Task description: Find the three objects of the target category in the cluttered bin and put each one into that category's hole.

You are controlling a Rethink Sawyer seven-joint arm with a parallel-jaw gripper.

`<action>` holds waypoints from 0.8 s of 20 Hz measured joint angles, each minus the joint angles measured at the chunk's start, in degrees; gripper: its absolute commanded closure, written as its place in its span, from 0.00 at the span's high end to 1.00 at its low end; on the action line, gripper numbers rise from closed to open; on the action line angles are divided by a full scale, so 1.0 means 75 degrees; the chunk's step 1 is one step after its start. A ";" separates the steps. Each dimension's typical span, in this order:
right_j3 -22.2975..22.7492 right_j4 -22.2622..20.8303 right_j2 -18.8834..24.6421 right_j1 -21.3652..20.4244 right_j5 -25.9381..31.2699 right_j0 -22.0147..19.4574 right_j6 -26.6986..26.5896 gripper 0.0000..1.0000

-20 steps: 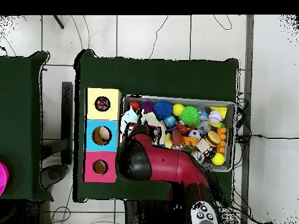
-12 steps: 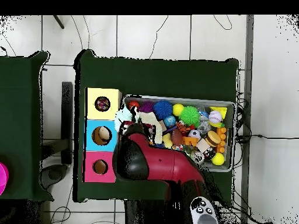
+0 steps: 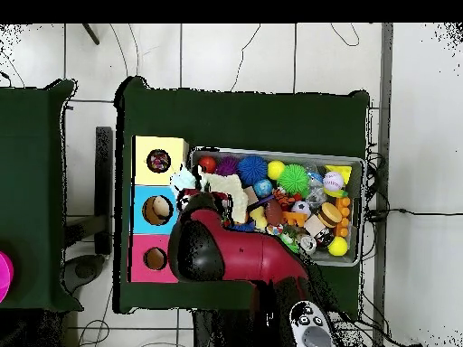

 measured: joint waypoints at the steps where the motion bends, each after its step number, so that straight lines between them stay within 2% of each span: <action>1: 0.0006 0.0000 0.0001 0.0004 0.0000 0.0013 0.0000 0.00; 16: 0.0006 -0.0003 -0.0001 0.0006 0.0000 0.0357 0.0000 0.00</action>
